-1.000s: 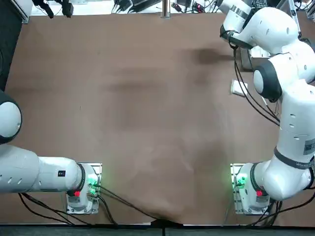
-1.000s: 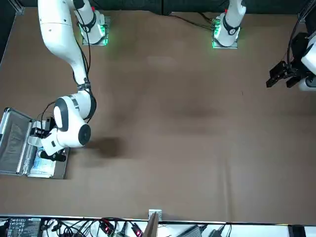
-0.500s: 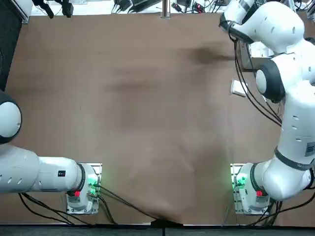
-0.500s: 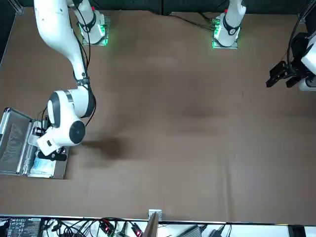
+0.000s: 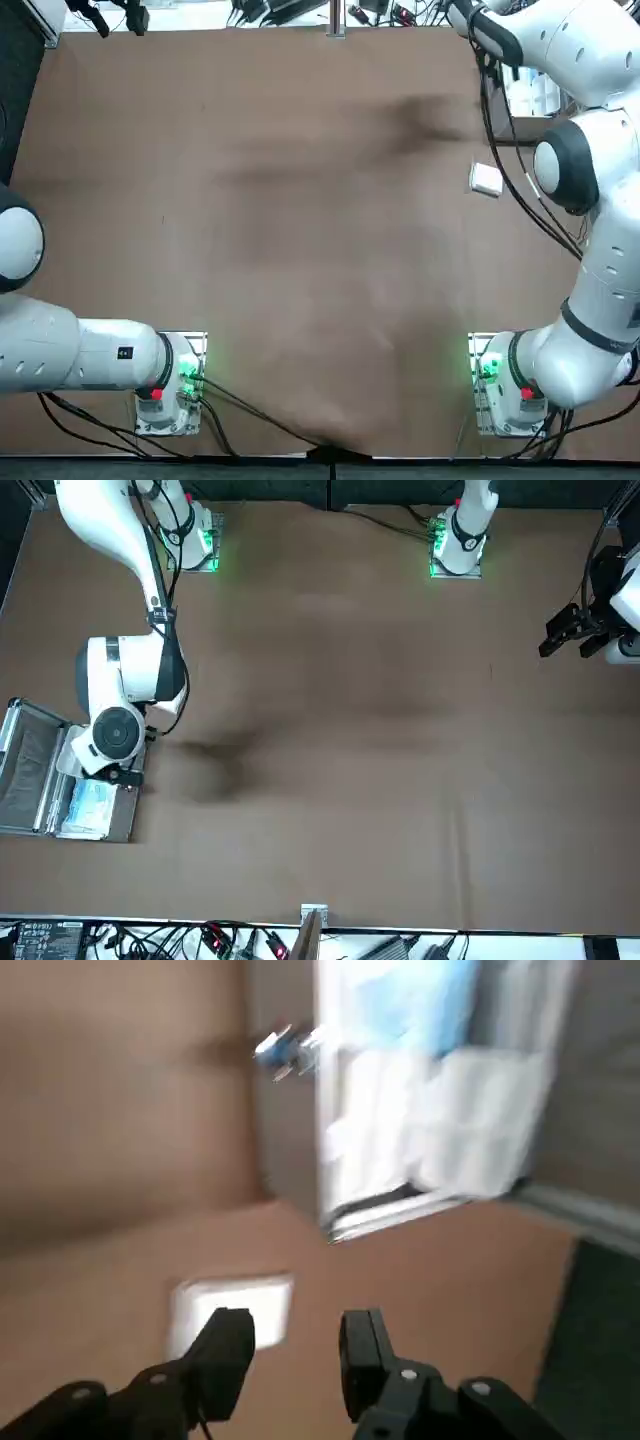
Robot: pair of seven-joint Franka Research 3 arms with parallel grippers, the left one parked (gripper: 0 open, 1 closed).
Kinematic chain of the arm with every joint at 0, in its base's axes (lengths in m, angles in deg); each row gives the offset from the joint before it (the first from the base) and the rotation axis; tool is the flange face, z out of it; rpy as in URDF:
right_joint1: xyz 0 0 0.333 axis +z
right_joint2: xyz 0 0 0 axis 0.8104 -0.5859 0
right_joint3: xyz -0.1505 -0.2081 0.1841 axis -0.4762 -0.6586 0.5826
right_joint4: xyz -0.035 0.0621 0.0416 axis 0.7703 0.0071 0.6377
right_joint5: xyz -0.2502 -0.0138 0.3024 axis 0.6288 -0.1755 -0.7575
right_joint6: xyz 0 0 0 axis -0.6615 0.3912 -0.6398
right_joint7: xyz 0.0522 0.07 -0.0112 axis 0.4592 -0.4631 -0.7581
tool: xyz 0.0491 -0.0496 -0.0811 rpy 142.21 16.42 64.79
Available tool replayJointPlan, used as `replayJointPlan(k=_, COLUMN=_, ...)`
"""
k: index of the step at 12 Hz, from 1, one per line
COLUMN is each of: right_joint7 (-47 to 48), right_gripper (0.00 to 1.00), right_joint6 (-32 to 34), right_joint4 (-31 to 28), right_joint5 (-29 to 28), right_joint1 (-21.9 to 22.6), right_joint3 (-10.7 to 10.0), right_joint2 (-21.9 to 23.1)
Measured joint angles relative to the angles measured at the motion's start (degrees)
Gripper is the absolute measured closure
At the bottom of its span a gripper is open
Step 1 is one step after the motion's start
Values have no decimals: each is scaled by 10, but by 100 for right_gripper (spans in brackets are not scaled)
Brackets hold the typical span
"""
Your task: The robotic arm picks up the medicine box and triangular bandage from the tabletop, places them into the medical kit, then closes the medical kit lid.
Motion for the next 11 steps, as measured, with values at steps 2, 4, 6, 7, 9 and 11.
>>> replayJointPlan(k=2, right_joint7=0, right_gripper=44, right_joint6=-5, right_joint4=-33, right_joint5=-34, right_joint1=6, right_joint3=1, right_joint2=0)
replayJointPlan(k=4, right_joint7=18, right_gripper=44, right_joint6=-30, right_joint4=-78, right_joint5=-41, right_joint1=19, right_joint3=3, right_joint2=-2)
replayJointPlan(k=6, right_joint7=74, right_gripper=44, right_joint6=-74, right_joint4=-125, right_joint5=-41, right_joint1=38, right_joint3=4, right_joint2=-3)
replayJointPlan(k=7, right_joint7=122, right_gripper=45, right_joint6=-106, right_joint4=-158, right_joint5=-41, right_joint1=55, right_joint3=5, right_joint2=-6)
replayJointPlan(k=9, right_joint7=160, right_gripper=46, right_joint6=-125, right_joint4=-172, right_joint5=-41, right_joint1=65, right_joint3=5, right_joint2=-12)
replayJointPlan(k=11, right_joint7=194, right_gripper=48, right_joint6=-145, right_joint4=-185, right_joint5=-41, right_joint1=68, right_joint3=5, right_joint2=-21)
